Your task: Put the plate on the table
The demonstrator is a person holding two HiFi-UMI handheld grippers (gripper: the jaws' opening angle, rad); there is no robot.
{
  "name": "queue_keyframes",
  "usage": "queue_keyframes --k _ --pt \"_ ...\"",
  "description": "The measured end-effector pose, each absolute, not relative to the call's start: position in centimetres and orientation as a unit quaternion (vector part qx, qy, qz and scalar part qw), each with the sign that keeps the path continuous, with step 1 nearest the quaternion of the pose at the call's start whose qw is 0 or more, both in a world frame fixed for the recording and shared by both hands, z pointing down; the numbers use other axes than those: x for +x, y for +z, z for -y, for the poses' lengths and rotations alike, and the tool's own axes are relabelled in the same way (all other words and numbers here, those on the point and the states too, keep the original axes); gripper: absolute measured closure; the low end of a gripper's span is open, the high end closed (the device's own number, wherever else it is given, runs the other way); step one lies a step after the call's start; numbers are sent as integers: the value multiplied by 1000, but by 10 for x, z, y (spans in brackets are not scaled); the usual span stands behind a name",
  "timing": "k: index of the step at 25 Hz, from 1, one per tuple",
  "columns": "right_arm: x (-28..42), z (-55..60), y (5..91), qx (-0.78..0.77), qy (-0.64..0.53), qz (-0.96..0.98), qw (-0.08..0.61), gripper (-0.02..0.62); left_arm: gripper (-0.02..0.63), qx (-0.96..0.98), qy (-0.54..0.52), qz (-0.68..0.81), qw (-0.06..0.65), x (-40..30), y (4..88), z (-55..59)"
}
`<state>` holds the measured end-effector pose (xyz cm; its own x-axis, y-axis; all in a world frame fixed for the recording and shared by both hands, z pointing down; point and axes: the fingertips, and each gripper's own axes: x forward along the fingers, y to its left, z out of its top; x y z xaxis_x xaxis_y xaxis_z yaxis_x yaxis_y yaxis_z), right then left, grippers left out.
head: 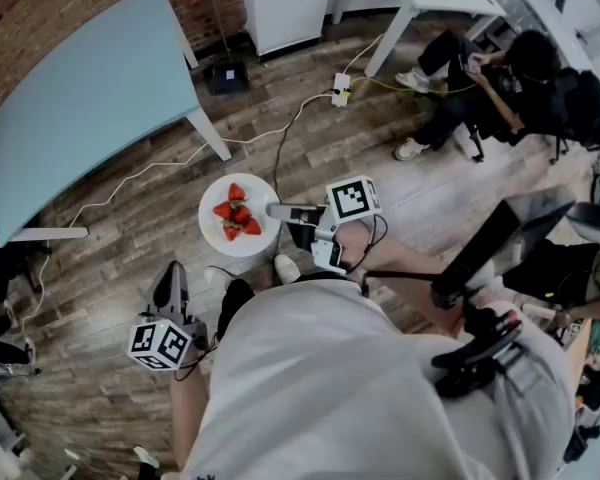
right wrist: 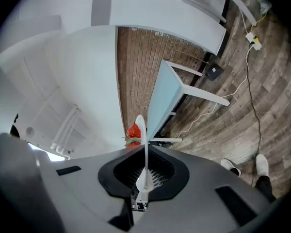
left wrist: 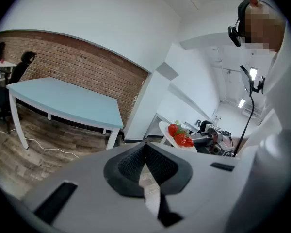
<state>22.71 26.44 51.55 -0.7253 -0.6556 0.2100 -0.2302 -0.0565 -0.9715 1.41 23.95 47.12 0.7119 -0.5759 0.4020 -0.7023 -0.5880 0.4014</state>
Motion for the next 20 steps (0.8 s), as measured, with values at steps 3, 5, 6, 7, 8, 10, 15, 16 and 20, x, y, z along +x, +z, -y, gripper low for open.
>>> queue_keyframes --k 3,5,6,7,8,10,15,16,20 --pt "225 -267 514 -329 -647 -668 163 578 606 883 117 363 275 13 472 -246" --pt "223 -268 515 -330 -650 -667 157 578 606 881 119 366 276 11 471 -248" --pt "222 -268 516 -328 -653 -665 155 578 606 880 118 367 276 11 471 -248" --pt "221 -268 517 -326 -655 -664 153 578 606 879 118 369 277 9 472 -249" --pt "220 -268 518 -326 -657 -663 152 578 605 879 116 371 277 8 473 -249" --pt "221 -269 520 -328 -660 -660 149 578 606 878 111 373 278 4 476 -251" --pt "216 -270 520 -318 -661 -664 147 578 606 871 114 385 283 -2 473 -256" --pt "214 -269 520 -314 -661 -666 147 578 606 870 111 388 282 -5 473 -256" --pt "200 -265 524 -308 -662 -670 136 578 606 868 98 400 276 -23 470 -253"
